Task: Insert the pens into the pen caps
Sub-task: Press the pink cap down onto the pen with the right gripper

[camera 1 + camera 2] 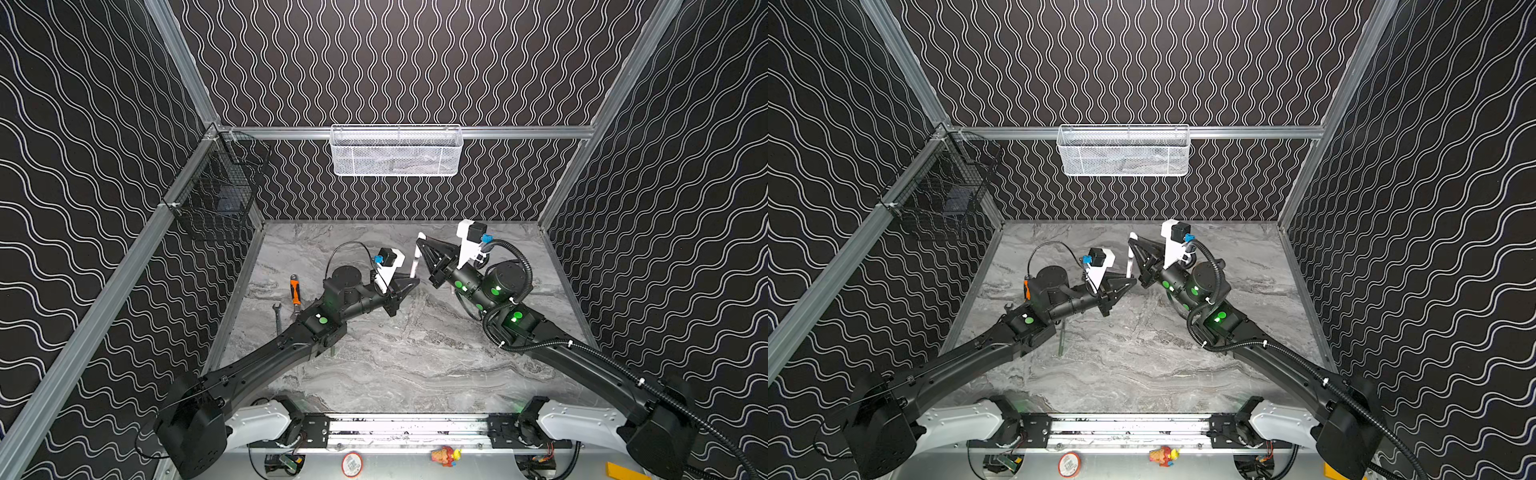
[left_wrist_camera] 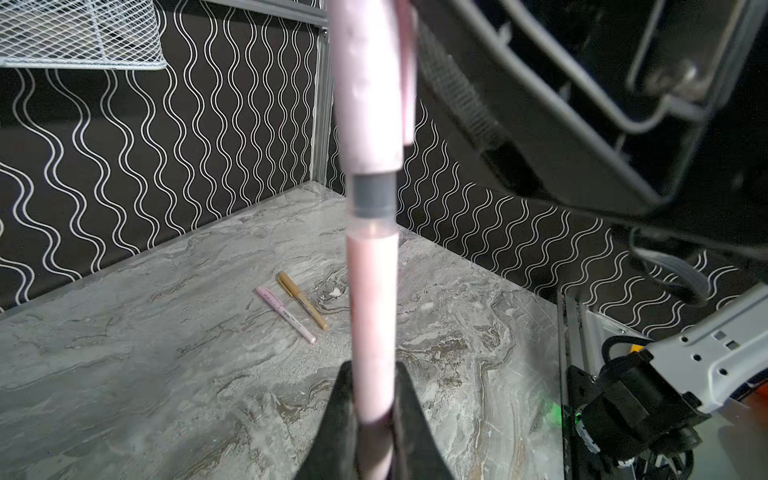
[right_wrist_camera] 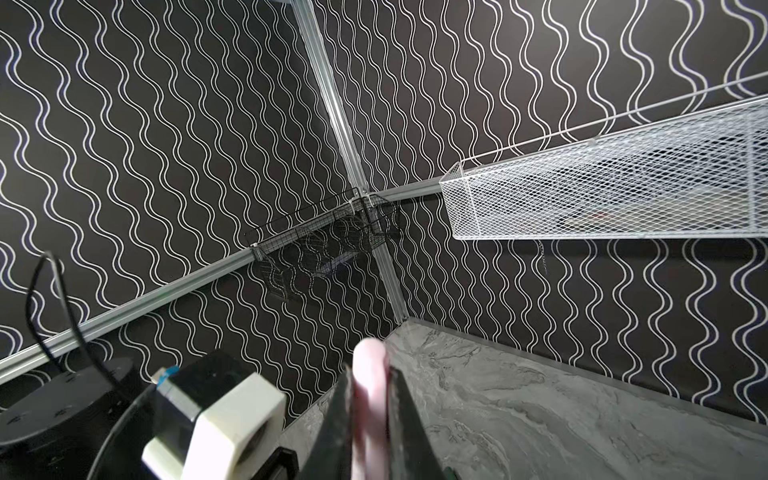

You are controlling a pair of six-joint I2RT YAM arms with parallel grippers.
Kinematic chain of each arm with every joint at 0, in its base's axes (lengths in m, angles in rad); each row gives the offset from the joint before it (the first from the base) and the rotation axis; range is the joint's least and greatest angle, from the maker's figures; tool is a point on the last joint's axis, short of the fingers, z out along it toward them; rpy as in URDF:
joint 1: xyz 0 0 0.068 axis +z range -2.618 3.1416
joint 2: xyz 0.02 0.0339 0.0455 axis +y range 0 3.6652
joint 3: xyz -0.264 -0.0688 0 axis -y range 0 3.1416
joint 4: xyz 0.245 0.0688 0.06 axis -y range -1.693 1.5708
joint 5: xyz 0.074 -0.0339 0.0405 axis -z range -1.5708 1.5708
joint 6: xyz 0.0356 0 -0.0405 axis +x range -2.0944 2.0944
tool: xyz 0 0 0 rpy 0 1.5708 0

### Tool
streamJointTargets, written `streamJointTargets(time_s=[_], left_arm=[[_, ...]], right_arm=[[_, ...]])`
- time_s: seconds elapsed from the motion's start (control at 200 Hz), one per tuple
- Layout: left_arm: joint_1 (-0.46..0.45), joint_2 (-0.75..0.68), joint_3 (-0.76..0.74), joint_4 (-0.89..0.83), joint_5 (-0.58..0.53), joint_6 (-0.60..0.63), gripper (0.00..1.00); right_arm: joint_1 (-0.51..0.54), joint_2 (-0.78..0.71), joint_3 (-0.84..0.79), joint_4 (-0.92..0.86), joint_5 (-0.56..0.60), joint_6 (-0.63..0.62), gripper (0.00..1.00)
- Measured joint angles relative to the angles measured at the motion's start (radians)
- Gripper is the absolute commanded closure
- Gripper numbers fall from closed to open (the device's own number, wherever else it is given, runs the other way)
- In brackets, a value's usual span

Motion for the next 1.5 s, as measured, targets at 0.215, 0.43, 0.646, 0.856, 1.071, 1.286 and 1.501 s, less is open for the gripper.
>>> streamJointTargets(time_s=[0.215,0.43,0.646,0.856,1.071,1.286,1.501], left_arm=[[0.000,0.000,0.000,0.005,-0.003,0.000,1.00],[-0.001,-0.002,0.000,0.014,0.002,0.002,1.00],[-0.001,-0.003,0.002,0.012,-0.013,0.008,1.00],[-0.001,-0.005,0.007,0.004,-0.045,0.015,1.00],[-0.001,-0.024,0.003,0.005,-0.069,0.016,1.00],[-0.001,-0.034,0.001,0.007,-0.069,0.016,1.00],[-0.001,-0.036,-0.001,0.006,-0.064,0.016,1.00]], right_arm=[[-0.001,-0.008,-0.007,0.000,-0.007,0.000,0.82],[0.000,-0.032,-0.011,-0.036,-0.007,-0.001,0.66],[0.000,-0.046,0.021,-0.121,-0.007,-0.005,0.59],[0.000,-0.025,0.162,-0.269,-0.003,-0.006,0.57],[0.000,0.023,0.315,-0.449,-0.012,-0.020,0.61],[-0.022,0.058,0.424,-0.605,-0.069,-0.044,0.68],[-0.045,0.081,0.459,-0.695,-0.156,-0.045,0.71]])
